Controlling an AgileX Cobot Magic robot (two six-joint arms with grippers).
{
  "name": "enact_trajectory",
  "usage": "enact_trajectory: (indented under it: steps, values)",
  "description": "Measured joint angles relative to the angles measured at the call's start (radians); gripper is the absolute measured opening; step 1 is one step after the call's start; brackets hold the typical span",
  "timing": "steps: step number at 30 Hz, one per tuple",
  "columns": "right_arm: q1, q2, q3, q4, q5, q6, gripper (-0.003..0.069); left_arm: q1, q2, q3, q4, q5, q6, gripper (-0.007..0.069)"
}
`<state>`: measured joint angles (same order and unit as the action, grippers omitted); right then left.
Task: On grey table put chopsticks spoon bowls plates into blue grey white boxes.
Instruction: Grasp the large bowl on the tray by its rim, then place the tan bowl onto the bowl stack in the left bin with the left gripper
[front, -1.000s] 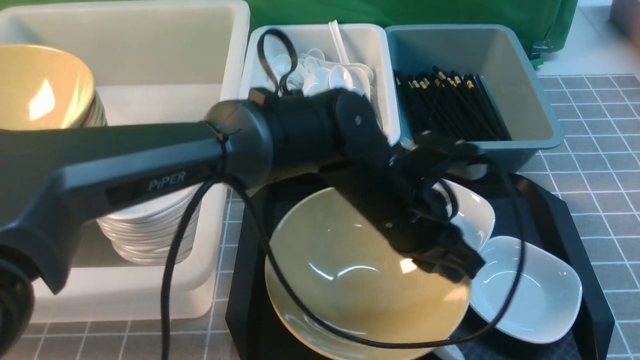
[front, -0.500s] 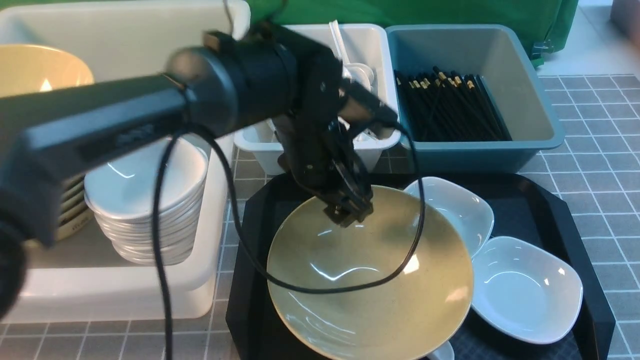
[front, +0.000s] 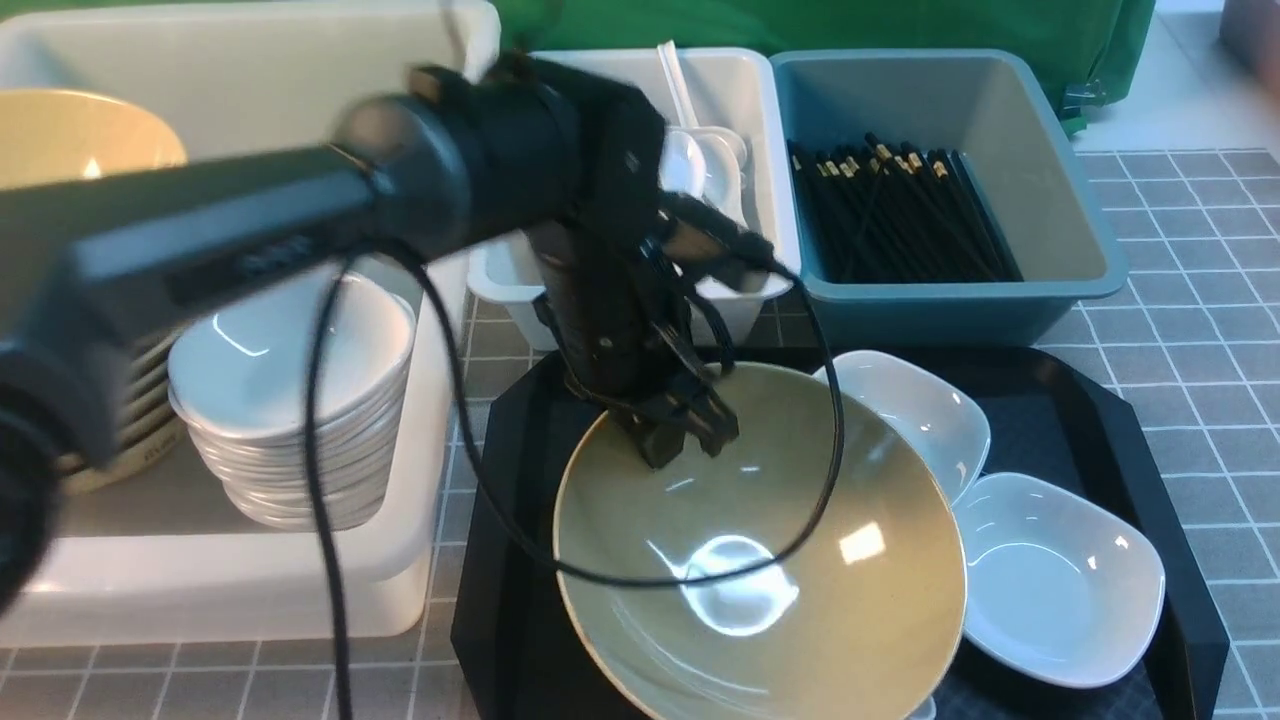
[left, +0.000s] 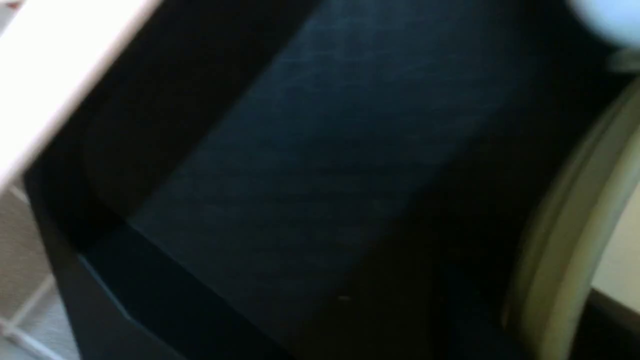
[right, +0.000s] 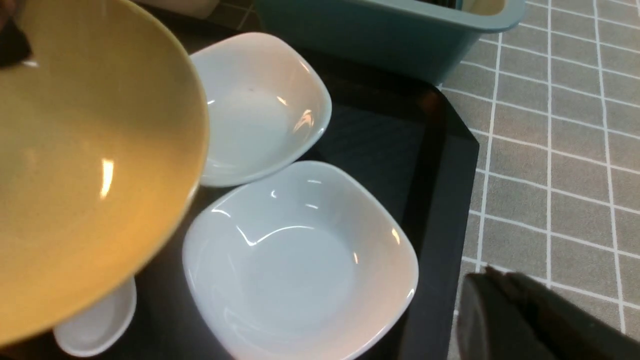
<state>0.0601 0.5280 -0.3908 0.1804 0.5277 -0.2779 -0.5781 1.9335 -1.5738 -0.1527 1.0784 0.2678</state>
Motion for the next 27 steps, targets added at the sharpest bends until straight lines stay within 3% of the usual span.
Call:
enact_trajectory:
  steps: [2,8,10,11,13,15,17,19,22,24,27]
  values:
    - [0.000,0.000,0.000,0.000,0.000,0.000,0.0045,0.068,-0.056,0.000,-0.117,-0.001,0.069,0.0011]
    - [0.000,0.000,0.000,0.000,0.000,0.001,0.0045,0.264,-0.176,0.000,-0.426,0.024,0.250,0.0011]
    - [0.000,0.000,0.000,0.000,0.000,0.001,0.0045,0.390,-0.270,0.000,-0.575,0.052,0.315,0.0011]
    - [0.000,0.000,0.000,0.000,0.000,0.001,0.0045,0.399,-0.278,0.000,-0.583,0.056,0.323,0.0011]
    - [0.000,0.000,0.000,0.000,0.000,0.001,0.0045,0.541,-0.379,0.000,-0.649,0.059,0.341,0.0009]
    - [0.000,0.000,0.000,0.000,0.000,0.002,0.0045,0.724,-0.477,0.000,-0.652,0.039,0.329,0.0006]
    - [0.000,0.000,0.000,0.000,0.000,0.003,0.0046,0.807,-0.508,0.000,-0.640,0.026,0.315,0.0006]
    - [0.000,0.000,0.000,0.000,-0.001,0.003,0.0046,1.013,-0.553,0.000,-0.577,-0.002,0.264,0.0006]
    - [0.000,0.000,0.000,0.000,-0.004,0.003,0.0046,1.176,-0.557,0.004,-0.493,-0.013,0.204,0.0006]
    - [0.000,0.000,0.000,0.000,-0.009,0.013,0.0046,1.245,-0.542,0.023,-0.453,-0.041,0.167,0.0006]
    - [0.000,0.000,0.000,0.000,-0.011,0.019,0.0046,1.265,-0.510,0.052,-0.437,-0.097,0.146,0.0015]
